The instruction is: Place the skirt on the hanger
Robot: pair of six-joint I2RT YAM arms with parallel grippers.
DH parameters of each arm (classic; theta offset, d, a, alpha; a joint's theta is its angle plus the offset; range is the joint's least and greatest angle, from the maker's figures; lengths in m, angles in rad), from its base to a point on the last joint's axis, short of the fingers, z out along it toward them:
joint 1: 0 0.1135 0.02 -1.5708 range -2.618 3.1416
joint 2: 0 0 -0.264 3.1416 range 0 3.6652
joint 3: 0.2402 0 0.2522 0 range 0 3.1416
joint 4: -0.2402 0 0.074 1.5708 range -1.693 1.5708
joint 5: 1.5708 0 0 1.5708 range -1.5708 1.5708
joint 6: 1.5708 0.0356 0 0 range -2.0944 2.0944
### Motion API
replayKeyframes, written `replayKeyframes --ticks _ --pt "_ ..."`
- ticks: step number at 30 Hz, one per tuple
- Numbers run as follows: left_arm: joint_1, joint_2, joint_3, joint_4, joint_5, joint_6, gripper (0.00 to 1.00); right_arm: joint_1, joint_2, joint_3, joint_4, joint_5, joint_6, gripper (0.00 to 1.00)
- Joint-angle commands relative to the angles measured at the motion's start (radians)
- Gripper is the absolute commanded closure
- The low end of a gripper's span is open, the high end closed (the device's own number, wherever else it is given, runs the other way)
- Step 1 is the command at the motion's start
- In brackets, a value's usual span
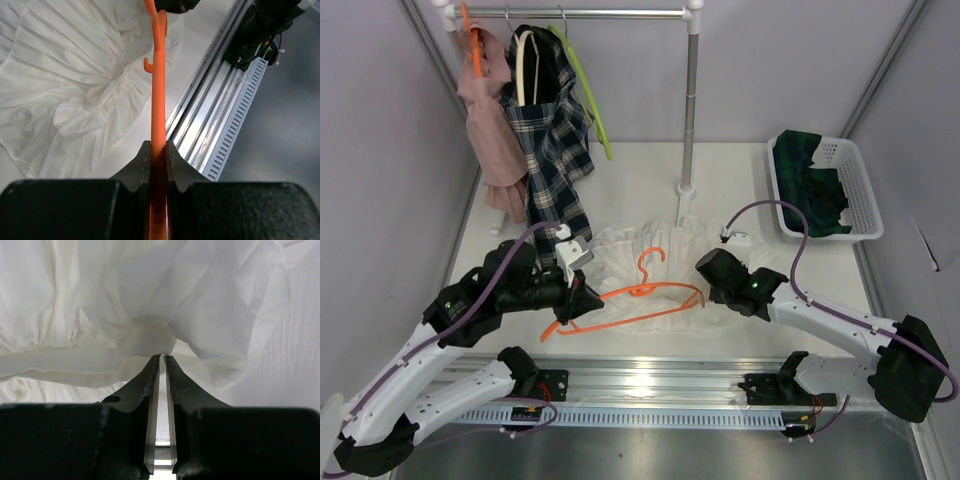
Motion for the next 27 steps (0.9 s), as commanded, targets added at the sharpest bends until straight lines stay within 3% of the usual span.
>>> replayKeyframes --ticks 1,10,20,27 --pt "-0.008 -0.002 -0.019 0.089 0.016 -0.012 1.0 -0.006 -0.004 0.048 -0.005 0.011 -0.007 0.85" --pt "-0.009 0.015 -0.065 0.189 -0.063 -0.05 1.0 -0.007 -0.038 0.05 -0.026 -0.015 -0.005 0.87" --pt "-0.021 0.037 -0.075 0.209 -0.025 -0.049 1.0 -0.009 -0.041 0.053 -0.034 -0.021 -0.01 0.88" --pt "-0.031 0.028 -0.072 0.187 -0.019 -0.044 1.0 -0.009 -0.055 0.039 -0.049 -0.026 0.003 0.8"
